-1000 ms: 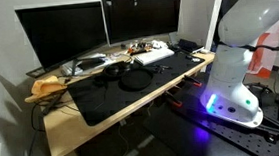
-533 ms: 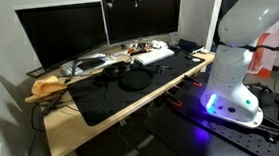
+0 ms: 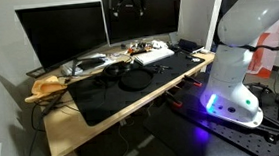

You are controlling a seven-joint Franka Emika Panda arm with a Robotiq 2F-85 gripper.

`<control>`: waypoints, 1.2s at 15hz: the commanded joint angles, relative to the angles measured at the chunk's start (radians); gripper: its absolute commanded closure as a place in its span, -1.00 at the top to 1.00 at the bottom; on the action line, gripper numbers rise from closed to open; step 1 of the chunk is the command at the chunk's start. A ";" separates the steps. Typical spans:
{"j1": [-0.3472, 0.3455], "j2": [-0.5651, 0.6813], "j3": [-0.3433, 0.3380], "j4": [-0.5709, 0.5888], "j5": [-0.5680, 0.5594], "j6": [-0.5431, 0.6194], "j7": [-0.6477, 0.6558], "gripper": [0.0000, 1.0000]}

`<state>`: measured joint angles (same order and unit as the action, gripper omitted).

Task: Move the black cable to the back of the desk

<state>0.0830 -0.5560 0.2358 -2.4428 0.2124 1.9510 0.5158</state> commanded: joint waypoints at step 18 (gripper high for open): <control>-0.206 0.208 -0.155 -0.244 -0.017 0.416 0.076 1.00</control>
<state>-0.0901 -0.3999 0.0844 -2.6786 0.2382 2.3063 0.5578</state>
